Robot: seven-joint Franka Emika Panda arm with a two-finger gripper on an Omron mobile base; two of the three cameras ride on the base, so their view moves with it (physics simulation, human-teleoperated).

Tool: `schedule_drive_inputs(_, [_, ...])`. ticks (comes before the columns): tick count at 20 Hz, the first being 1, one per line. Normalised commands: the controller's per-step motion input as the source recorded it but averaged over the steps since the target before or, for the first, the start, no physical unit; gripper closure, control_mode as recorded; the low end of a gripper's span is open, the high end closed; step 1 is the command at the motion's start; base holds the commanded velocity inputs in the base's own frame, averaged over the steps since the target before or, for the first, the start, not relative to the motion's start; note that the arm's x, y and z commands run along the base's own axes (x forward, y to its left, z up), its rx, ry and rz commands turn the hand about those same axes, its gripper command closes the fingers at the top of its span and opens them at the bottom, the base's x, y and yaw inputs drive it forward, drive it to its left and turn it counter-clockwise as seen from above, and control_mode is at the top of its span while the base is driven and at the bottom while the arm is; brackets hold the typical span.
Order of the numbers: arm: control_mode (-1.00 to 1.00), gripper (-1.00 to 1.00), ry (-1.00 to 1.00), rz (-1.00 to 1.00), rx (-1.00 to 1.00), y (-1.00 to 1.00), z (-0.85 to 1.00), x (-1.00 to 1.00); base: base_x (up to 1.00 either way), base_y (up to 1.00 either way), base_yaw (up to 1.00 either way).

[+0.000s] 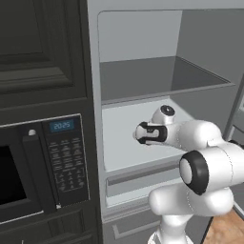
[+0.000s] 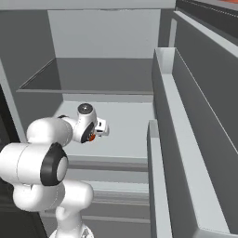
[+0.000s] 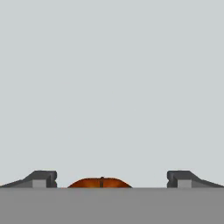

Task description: Retrieve the orange and apple from the fridge and place them into the bowl on the dining table.

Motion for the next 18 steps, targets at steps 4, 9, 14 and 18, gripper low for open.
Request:
schedule_drive_inputs(4, [-1.0, -1.0, 0.0, -0.07, -0.01, 0.0, -0.88, -0.26, 0.0, 0.0, 0.0])
schedule_drive_inputs(9, [-1.0, -1.0, 0.02, -0.07, 0.0, 0.0, -0.89, -0.45, 0.0, 0.0, 0.0])
schedule_drive_inputs(14, [-1.0, -1.0, 0.02, -0.06, 0.0, 0.0, -0.69, -0.99, 0.0, 0.0, 0.0])
schedule_drive_inputs(18, [-1.0, -1.0, 0.0, -0.05, 0.0, 0.0, -0.53, -0.76, 0.0, 0.0, 0.0])
